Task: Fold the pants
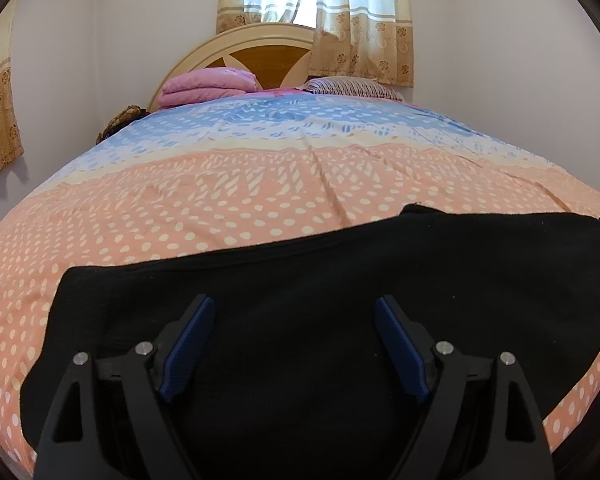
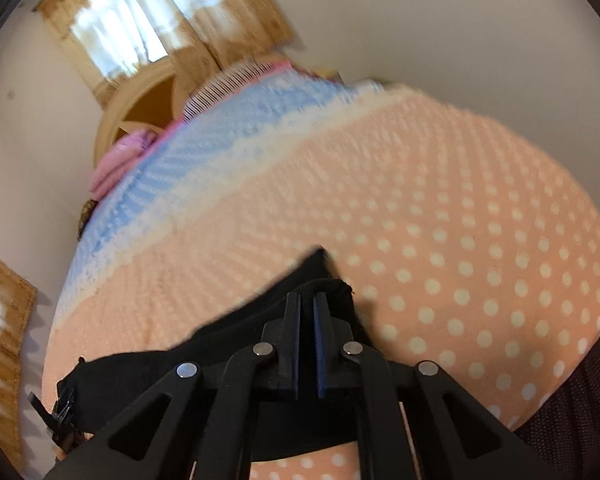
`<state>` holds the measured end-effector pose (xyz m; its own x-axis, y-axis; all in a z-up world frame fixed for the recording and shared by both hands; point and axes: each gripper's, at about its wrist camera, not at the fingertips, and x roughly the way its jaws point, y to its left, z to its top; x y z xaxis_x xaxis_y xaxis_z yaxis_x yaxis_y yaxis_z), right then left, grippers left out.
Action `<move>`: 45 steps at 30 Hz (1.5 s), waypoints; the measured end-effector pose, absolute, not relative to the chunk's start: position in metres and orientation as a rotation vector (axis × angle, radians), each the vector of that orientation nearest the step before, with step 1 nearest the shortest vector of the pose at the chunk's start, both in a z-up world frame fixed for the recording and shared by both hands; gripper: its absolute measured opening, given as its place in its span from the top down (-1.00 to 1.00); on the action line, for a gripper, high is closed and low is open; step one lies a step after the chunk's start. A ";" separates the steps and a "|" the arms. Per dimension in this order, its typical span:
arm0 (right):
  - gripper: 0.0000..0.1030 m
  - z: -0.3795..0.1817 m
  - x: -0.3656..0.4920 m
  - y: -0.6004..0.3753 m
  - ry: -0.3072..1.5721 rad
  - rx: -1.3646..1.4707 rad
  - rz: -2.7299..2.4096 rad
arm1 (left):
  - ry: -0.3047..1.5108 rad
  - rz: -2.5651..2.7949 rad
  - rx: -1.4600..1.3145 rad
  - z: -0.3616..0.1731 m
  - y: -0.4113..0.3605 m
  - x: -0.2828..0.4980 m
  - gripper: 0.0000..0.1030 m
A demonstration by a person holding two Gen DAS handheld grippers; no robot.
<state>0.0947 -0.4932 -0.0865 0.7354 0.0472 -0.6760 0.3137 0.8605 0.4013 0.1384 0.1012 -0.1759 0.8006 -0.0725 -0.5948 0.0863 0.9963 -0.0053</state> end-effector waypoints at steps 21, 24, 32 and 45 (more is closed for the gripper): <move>-0.14 -0.108 0.078 -0.539 0.688 0.622 -0.236 | 0.627 -0.086 0.008 -0.177 0.102 0.136 -0.67; -0.11 -0.111 0.049 -0.536 0.702 0.647 -0.217 | 0.628 -0.082 0.011 -0.177 0.100 0.136 -0.68; 0.03 -0.129 0.042 -0.432 0.856 0.094 -0.256 | 0.645 -0.082 0.008 -0.177 0.101 0.140 -0.70; 0.14 -0.120 0.075 -0.459 0.826 0.191 -0.287 | 0.648 -0.082 0.000 -0.178 0.104 0.140 -0.72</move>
<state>0.0752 -0.4590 -0.1197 0.6427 -0.1767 -0.7455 0.3237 0.9445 0.0553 0.1396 0.1035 -0.1785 0.7942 -0.0764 -0.6028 0.0767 0.9967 -0.0253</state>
